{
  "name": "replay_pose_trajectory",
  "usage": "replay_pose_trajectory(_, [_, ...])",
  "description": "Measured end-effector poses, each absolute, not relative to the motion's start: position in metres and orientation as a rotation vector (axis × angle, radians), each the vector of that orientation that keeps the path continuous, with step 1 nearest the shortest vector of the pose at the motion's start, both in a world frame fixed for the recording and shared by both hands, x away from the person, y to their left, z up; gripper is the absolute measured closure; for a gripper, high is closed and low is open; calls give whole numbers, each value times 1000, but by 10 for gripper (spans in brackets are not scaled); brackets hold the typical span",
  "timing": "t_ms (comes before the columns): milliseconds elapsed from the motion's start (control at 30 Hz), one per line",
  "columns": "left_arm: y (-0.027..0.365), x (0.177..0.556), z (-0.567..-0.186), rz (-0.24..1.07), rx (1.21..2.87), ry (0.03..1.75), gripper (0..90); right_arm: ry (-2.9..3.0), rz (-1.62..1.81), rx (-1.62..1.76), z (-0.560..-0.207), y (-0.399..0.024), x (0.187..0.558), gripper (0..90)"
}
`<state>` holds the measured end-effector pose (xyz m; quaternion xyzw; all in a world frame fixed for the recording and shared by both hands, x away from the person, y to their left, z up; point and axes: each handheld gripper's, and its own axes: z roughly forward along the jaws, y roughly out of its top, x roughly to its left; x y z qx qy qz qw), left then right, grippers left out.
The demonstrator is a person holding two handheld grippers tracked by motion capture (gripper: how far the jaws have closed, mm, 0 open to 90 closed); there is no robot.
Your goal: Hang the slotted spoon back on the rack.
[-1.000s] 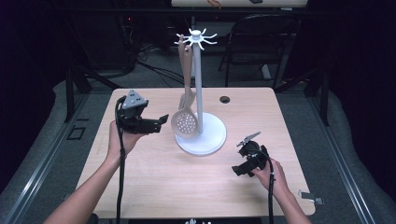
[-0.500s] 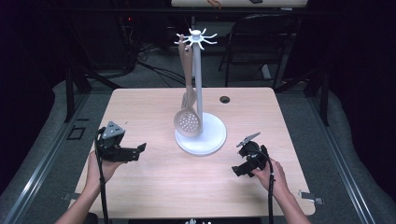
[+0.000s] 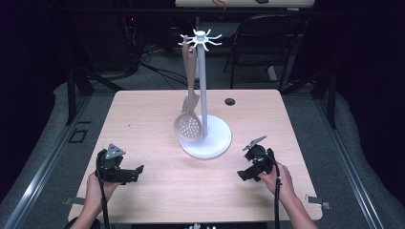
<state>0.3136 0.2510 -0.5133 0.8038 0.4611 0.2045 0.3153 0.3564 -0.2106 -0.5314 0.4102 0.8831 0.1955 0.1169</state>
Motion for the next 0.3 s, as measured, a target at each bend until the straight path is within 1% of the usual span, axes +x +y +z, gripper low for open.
replay_pose_trajectory(100, [254, 320, -519, 496, 2119, 1251, 63, 2589, 580, 1189, -533, -211, 357, 2])
replay_pose_trajectory(200, [255, 324, -520, 515, 2122, 1235, 61, 2583, 571, 1176, -533, -210, 357, 0])
replay_pose_trajectory(300, [254, 328, -522, 495, 2140, 1232, 56, 2574, 523, 1161, -534, -210, 359, 0])
